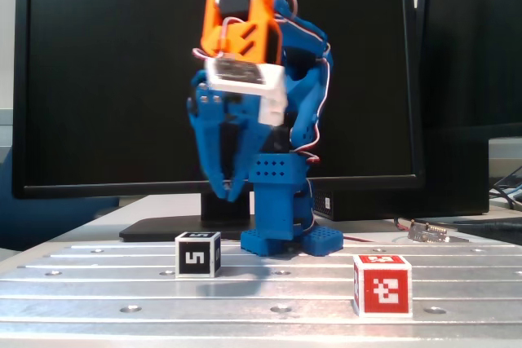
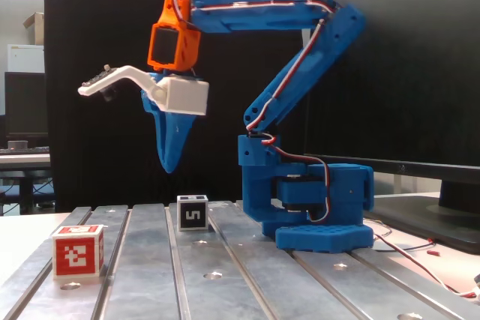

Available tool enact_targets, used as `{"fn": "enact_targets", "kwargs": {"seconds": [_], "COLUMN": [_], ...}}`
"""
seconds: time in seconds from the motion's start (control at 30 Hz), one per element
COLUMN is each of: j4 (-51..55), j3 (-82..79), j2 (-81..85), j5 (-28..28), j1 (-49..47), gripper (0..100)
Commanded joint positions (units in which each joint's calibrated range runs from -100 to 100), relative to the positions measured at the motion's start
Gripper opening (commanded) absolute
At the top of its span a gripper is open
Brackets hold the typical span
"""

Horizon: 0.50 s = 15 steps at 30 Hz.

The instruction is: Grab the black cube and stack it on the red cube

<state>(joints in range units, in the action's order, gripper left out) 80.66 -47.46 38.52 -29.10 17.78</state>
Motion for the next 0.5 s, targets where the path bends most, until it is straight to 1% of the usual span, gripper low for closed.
{"fn": "enact_targets", "kwargs": {"seconds": [0.0,0.2,0.47], "j4": [0.7,-0.2,0.4], "j3": [3.6,3.1,-1.3], "j2": [-1.8,-3.0,-3.0], "j5": [-0.7,-0.8,-0.8], "j1": [4.3,10.1,12.0], "gripper": [1,1,1]}}
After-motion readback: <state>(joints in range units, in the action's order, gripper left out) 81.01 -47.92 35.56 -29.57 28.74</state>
